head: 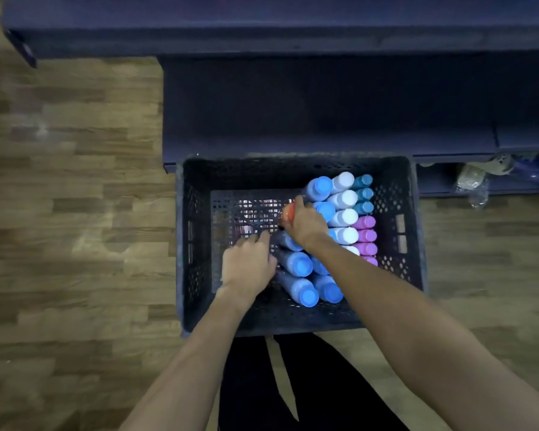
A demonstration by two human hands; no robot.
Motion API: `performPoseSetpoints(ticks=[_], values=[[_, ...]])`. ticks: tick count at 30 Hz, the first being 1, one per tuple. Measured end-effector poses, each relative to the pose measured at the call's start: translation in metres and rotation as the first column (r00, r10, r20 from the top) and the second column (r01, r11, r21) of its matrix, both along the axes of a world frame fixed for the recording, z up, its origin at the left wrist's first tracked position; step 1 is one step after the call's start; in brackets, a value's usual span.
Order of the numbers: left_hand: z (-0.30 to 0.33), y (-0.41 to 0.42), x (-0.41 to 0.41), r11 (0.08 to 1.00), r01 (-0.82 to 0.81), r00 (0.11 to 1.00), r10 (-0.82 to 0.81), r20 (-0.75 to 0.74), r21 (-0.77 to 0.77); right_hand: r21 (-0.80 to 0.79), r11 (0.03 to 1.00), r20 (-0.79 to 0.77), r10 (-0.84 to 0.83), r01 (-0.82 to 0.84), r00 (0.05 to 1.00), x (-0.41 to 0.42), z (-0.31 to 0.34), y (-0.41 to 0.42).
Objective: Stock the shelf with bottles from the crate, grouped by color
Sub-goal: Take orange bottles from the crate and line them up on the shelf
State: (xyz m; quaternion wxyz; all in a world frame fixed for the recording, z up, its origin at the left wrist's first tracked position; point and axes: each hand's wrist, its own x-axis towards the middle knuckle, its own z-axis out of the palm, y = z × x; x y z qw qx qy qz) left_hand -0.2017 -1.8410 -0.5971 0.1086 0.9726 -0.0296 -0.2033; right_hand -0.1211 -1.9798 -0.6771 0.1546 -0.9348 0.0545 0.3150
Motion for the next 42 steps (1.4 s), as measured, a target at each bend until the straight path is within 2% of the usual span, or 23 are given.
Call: performPoseSetpoints(ticks=[4,9,14,21,24,27,33,37,42], values=[[-0.009,0.005,-0.001,1.0,0.007,0.999,-0.008,-0.035,-0.029,0.055,0.992,0.033,-0.116,0.114,0.993,-0.002,-0.013,0.005],[-0.012,0.007,-0.01,0.999,0.038,0.993,-0.042,-0.11,-0.037,0.049,0.971,0.061,-0.236,0.233,0.97,-0.001,-0.021,0.013],[-0.013,0.014,-0.008,0.997,0.063,0.992,-0.066,-0.107,-0.033,-0.012,0.969,0.07,-0.244,0.246,0.967,0.003,-0.026,0.016],[-0.008,0.026,-0.008,0.997,0.073,0.996,-0.074,-0.045,-0.027,0.06,0.949,0.121,-0.314,0.309,0.942,-0.004,-0.017,0.013],[-0.002,0.033,-0.013,0.998,0.059,0.998,-0.059,-0.006,-0.038,0.089,0.959,0.171,-0.281,0.27,0.944,-0.009,-0.002,0.012],[0.006,0.043,-0.01,0.999,0.039,0.999,-0.038,0.009,-0.034,0.148,0.963,0.231,-0.256,0.227,0.939,-0.009,0.025,0.005],[0.05,0.044,0.011,0.997,0.076,0.991,-0.078,0.11,0.018,0.448,0.886,0.319,-0.281,0.117,0.905,-0.006,0.115,-0.019],[0.098,0.031,0.036,0.996,0.088,0.977,-0.09,0.196,0.017,0.493,0.869,0.396,-0.253,0.028,0.883,0.002,0.184,-0.028],[0.164,0.016,0.067,0.994,0.11,0.916,-0.108,0.385,0.017,0.493,0.865,0.528,-0.211,-0.095,0.822,0.015,0.268,-0.033]])
